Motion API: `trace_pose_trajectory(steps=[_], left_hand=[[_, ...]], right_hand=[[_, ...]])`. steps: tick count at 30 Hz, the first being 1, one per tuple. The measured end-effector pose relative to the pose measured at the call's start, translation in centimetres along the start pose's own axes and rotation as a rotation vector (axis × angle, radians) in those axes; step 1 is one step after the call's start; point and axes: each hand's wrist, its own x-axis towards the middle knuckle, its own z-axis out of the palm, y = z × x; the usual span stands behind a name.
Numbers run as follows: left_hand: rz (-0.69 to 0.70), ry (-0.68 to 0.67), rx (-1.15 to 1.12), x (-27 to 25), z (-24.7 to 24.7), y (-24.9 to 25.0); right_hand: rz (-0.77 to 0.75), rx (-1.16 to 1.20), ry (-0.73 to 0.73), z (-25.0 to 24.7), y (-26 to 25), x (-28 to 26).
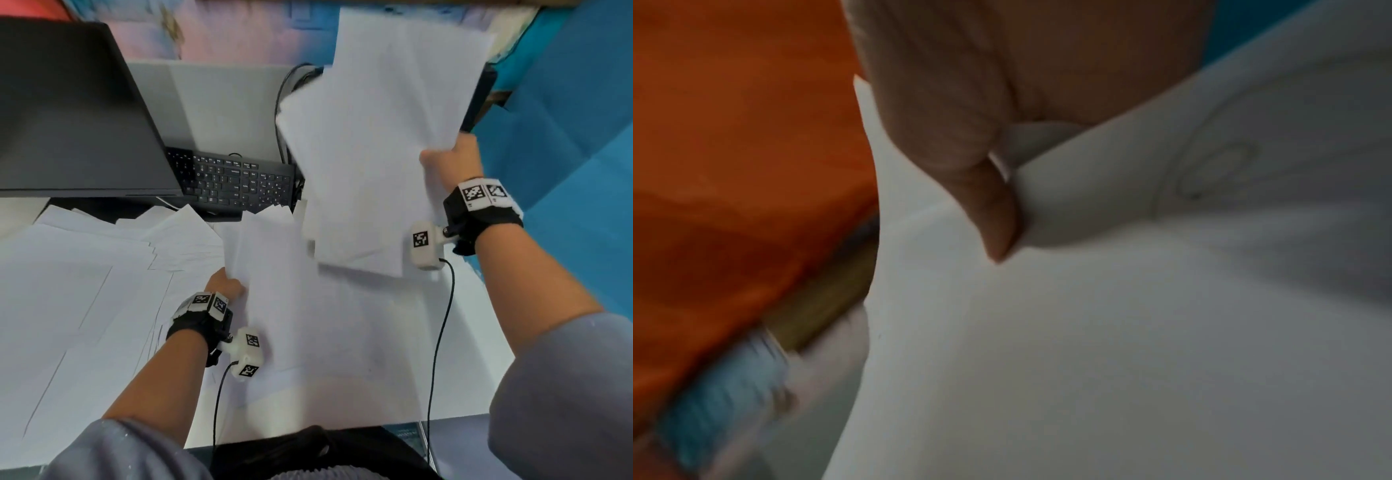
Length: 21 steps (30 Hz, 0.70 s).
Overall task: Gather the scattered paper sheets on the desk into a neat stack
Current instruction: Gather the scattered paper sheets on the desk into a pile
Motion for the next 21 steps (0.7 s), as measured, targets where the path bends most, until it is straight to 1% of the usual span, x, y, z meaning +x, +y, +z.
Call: trace_pose_trajectory(steps=[1,4,5,6,8,10,11,13,15,16,18,21], left_hand=[[-0.015,-0.011,-0.005,0.1,-0.1,-0.2],[-0.078,-0.047,-0.101,0.2,-0.3,-0.6],[-0.088,-0.058,-0.122,0.1,-0.4,-0.6],[-0.104,-0.086,-0.189,0.2,-0.4,-0.9],[-0.147,-0.130,-0.416,0.5,-0.2,-1.3],[-0.174,-0.153,-0.497,1.1,0.0,-1.6],[-0.191,-0.156,-0.483,1.6,0.1,-1.9],[-0.238,-0.128,-0.425,2.0,0.1,-1.9],[-0.268,-0.087,-0.344,2.2,0.1,-1.7],[-0.286,-0.072,-0.307,2.6,0.2,-1.7],[-0.296,-0.074,-0.289,3.1,0.6,-1.5],[-0.280,-0.088,-0.330,3.6,1.2,-0.9]], right_hand=[[0.071,-0.061,-0.085,0.6,1.0,-0.5],[0.264,-0.370,-0.323,2.8,5.3,-2.6],[0.309,-0.431,-0.405,3.7,6.9,-3.6],[0.331,-0.453,-0.473,5.0,8.3,-4.6],[0.399,-0.381,-0.527,7.4,10.6,-6.7],[0.469,-0.287,-0.540,9.4,12.6,-8.5],[0.520,-0.271,-0.531,10.4,13.2,-9.1],[0.587,-0.273,-0.461,11.8,14.0,-9.5],[0.609,-0.299,-0.392,12.5,14.1,-9.3],[0.593,-0.339,-0.399,12.9,14.2,-9.2],[0.557,-0.413,-0.498,13.4,13.7,-9.4],[0.520,-0.366,-0.660,14.3,12.8,-10.8]])
